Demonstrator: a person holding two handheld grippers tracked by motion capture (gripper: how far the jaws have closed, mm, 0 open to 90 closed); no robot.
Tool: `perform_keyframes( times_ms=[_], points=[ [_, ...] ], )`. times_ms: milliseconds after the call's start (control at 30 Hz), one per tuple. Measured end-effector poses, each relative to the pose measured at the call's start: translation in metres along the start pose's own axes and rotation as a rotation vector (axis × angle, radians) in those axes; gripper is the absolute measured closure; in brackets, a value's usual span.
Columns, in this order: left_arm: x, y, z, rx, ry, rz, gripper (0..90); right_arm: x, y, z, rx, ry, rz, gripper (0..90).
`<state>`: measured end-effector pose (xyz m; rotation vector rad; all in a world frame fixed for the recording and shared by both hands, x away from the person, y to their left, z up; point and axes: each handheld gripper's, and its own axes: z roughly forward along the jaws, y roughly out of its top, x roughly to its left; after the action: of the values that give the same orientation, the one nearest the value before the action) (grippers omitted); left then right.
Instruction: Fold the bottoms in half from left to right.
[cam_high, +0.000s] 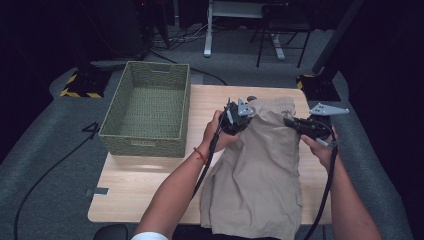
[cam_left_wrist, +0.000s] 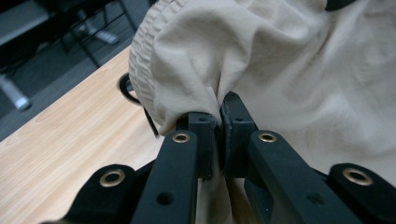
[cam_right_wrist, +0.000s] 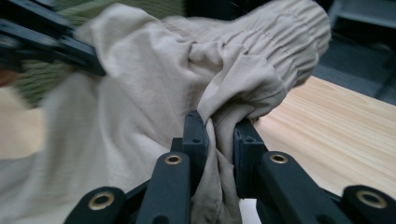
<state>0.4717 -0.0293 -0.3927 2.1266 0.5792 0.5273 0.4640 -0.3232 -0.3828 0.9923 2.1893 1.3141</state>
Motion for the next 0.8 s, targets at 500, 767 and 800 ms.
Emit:
perform_keyframes(
  times_ms=[500,767,800],
  points=[
    [-0.066,-0.052,-0.052,0.004,-0.191,0.166,80.2,0.061,-0.047,-0.061,-0.030,0.281,-0.189,77.8],
    [-0.105,-0.101,-0.063,0.108,-0.304,0.232,78.5,0.099,-0.104,-0.065,0.098,0.391,-0.254,75.8],
    [-0.108,-0.105,-0.063,0.118,-0.314,0.227,78.5,0.102,-0.112,-0.065,0.121,0.387,-0.267,75.6]
  ],
)
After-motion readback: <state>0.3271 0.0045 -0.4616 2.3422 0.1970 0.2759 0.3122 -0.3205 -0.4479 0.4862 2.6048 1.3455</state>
